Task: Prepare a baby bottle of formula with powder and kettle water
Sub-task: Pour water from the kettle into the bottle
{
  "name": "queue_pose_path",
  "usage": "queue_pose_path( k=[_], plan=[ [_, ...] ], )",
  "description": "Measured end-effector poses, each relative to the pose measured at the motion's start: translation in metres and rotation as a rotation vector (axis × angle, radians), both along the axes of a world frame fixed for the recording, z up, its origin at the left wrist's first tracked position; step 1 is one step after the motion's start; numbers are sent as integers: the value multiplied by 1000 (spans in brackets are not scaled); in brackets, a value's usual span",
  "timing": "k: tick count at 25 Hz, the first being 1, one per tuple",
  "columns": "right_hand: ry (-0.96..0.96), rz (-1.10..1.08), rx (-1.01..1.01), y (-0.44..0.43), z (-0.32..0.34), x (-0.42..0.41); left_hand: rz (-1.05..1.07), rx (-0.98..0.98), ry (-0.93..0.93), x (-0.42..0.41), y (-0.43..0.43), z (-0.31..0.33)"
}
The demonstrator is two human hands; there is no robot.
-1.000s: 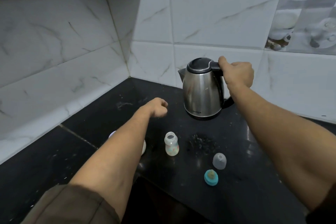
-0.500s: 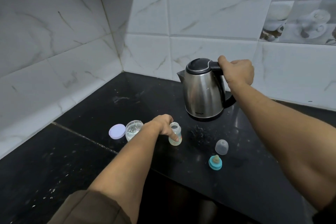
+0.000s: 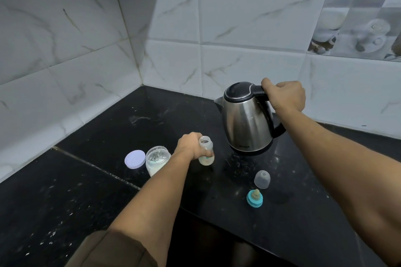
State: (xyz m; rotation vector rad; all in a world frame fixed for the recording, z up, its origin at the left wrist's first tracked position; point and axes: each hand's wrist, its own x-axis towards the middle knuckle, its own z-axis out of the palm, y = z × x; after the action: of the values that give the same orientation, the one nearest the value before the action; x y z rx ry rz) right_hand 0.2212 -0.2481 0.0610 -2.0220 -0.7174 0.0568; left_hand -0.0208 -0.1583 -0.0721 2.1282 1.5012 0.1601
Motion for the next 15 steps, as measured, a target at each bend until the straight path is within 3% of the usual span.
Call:
queue_pose_path(
  k=[8,15],
  plan=[
    [-32,76,29,18,29,-5,162,111,-222,-4,20,43],
    [-108,177,25,39,49,-17,207,149,-224,-8,28,63]
  ],
)
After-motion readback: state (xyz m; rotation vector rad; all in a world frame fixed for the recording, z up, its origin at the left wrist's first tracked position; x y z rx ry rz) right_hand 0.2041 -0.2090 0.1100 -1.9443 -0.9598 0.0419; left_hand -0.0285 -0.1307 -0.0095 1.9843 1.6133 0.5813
